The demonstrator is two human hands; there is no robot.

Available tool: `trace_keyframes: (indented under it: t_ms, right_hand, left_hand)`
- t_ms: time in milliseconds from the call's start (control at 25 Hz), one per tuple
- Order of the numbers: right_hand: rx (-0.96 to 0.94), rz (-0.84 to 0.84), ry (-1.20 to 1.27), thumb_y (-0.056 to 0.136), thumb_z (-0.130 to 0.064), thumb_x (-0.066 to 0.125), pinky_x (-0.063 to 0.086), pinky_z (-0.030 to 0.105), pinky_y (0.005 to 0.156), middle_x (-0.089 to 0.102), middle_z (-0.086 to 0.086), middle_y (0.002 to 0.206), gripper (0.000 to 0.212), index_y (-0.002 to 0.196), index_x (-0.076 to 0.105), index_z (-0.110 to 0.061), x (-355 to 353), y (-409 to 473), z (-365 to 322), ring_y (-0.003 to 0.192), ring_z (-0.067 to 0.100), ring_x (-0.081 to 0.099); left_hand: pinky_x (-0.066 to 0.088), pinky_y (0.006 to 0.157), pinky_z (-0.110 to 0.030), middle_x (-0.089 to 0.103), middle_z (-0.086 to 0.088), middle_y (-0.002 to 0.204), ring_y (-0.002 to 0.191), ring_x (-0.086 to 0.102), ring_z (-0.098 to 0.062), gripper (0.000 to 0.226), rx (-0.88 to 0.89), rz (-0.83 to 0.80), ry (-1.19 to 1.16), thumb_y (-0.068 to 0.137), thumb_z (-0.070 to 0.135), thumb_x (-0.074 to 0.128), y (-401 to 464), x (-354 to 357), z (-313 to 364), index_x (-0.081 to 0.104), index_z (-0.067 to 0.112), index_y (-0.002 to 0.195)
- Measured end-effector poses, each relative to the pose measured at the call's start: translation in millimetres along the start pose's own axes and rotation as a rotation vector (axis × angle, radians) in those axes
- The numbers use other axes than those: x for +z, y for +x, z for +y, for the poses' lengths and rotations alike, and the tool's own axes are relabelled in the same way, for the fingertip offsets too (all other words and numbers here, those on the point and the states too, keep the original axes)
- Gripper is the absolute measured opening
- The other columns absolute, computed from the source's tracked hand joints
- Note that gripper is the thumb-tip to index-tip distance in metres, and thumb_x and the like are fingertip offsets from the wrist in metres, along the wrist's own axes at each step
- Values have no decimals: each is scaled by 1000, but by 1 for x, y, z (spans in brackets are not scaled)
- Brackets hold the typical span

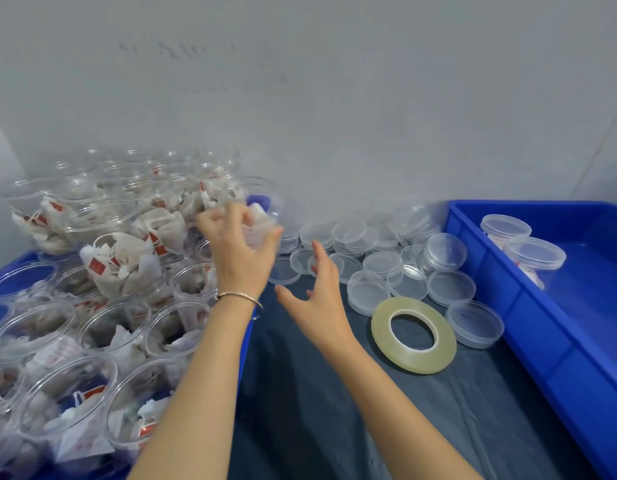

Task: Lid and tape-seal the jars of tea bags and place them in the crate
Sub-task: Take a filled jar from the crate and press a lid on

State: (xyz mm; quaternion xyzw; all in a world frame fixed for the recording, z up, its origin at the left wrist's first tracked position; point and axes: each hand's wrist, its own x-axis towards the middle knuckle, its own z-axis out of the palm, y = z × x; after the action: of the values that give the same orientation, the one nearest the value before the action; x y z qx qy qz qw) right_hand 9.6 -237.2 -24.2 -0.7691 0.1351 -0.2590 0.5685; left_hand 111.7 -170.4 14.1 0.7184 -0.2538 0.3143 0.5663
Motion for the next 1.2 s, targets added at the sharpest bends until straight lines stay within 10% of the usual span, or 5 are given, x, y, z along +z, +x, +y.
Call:
trace_keyframes:
  t_ms: [400,640,800,960,1200]
  right_hand:
    - [8,-25,141,77,-3,60,54,50,83,64,-3,114,52,112,45,-38,-25,-20,50,102,16,65]
    - [-88,-308,-144,73,1,61,34,6,98,42,-35,133,84,132,28,-48,-76,-36,72,125,-7,43]
    - [112,271,-700,78,0,60,28,28,109,38,7,146,71,143,35,-11,-172,-26,105,135,19,32]
    - [601,126,-1055,96,-32,48,33,45,109,22,12,155,60,147,25,-10,-219,-39,126,141,28,22]
    - [348,440,-1145,99,-34,39,44,43,80,61,14,111,33,102,58,-7,-203,-45,102,104,32,53]
  left_hand:
    - [38,85,-11,42,8,117,107,44,1,104,-324,-441,-175,57,33,87,-98,24,-9,23,39,140]
    - [41,85,-6,50,17,122,112,50,8,85,-503,-467,-429,56,12,91,-142,32,-20,41,41,119]
    - [43,92,-14,52,8,125,116,53,-2,86,-484,-578,-527,55,17,90,-148,34,-12,43,31,126]
    - [42,95,-15,52,1,128,117,52,-6,84,-404,-746,-588,56,25,85,-160,41,6,43,21,129]
    - [42,91,-12,51,3,127,114,54,0,85,-458,-727,-585,53,29,83,-165,41,11,42,23,128]
